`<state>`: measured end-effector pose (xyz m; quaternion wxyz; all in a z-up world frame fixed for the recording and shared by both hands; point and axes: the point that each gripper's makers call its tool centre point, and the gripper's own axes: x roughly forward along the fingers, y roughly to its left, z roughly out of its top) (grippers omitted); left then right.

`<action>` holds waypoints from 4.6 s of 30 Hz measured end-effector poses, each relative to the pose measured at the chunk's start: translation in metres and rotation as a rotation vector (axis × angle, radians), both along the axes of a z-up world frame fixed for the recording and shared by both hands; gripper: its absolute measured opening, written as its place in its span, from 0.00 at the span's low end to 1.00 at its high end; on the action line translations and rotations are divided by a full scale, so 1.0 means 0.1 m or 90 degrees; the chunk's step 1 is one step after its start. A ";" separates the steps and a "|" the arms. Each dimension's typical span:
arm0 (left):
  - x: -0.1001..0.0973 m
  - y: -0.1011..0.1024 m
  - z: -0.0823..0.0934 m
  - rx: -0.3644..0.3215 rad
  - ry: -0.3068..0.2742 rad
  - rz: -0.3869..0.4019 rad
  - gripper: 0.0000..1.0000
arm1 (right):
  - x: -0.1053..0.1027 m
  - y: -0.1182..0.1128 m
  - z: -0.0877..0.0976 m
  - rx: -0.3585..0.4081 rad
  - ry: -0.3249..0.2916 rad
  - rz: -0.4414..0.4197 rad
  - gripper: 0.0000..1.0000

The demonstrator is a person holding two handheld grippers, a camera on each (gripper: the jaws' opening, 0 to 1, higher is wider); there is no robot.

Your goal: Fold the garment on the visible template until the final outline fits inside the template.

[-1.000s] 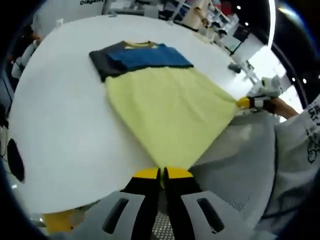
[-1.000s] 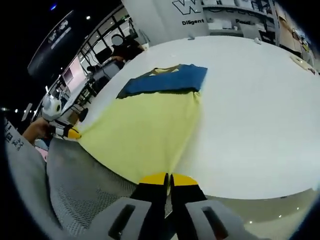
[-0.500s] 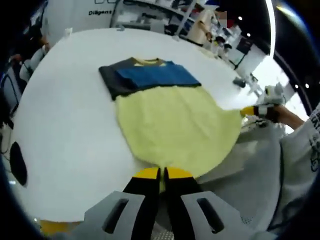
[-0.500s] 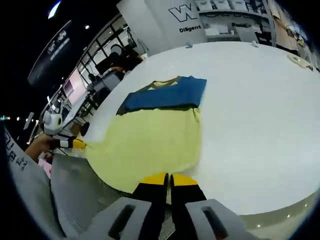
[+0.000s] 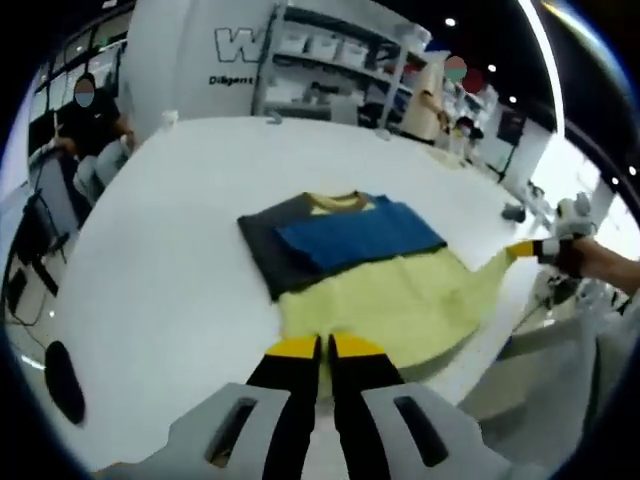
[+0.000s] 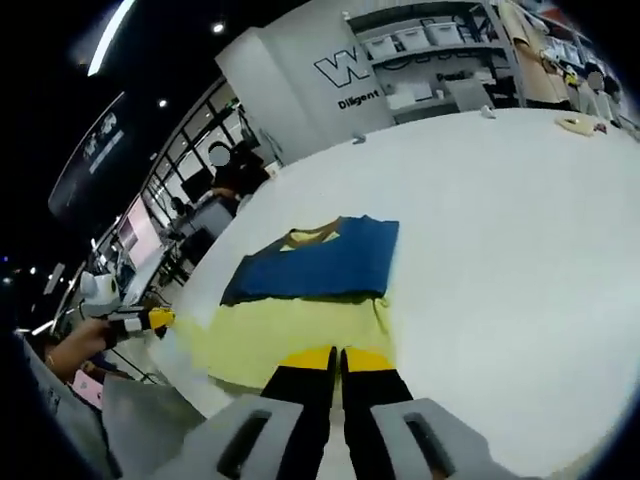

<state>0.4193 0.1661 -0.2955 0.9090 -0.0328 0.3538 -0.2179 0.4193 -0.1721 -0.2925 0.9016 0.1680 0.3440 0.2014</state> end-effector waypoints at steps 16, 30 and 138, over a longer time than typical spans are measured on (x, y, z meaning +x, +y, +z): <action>1.06 0.06 0.31 0.033 -0.092 -0.020 0.00 | 1.07 0.05 0.22 -0.010 -0.067 0.029 0.00; 1.76 0.12 0.13 0.024 -0.081 -0.014 0.00 | 1.71 0.04 0.11 -0.010 -0.076 0.029 0.00; 1.35 -0.04 -0.74 0.080 -0.029 -0.086 0.37 | 1.47 0.05 -0.93 -0.185 -0.011 0.154 0.18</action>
